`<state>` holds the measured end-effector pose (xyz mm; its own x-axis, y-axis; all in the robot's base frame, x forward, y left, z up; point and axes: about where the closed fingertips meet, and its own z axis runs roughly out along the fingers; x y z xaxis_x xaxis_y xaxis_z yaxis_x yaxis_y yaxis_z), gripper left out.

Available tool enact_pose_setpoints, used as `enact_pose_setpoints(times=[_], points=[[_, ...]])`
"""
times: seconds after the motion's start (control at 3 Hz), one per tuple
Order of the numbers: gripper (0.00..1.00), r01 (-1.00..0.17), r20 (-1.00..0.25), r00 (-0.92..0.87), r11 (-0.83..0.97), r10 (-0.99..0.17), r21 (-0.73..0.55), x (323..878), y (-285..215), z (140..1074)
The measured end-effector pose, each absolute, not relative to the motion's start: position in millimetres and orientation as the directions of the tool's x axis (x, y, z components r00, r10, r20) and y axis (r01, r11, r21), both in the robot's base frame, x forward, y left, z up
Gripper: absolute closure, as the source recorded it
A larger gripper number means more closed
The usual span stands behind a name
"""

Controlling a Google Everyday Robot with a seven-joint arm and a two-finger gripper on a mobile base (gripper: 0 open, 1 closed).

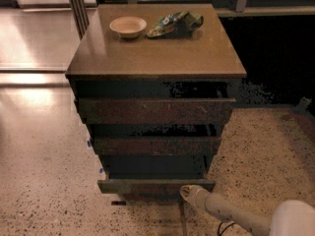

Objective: Close bottom drawer

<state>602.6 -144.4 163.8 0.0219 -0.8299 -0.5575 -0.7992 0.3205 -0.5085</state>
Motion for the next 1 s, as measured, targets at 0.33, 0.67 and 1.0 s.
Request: enact_pose_setpoints(times=[0.33,0.67,1.0], points=[[1.00,-0.711,-0.469,0.083,0.278,-0.879,-0.646,622,-139,166],[1.00,-0.640,-0.409,0.116,0.247,-0.905,-0.728,634,-136,173],[1.00,-0.638,-0.415,0.118,0.251,-0.902,-0.728,634,-136,172]])
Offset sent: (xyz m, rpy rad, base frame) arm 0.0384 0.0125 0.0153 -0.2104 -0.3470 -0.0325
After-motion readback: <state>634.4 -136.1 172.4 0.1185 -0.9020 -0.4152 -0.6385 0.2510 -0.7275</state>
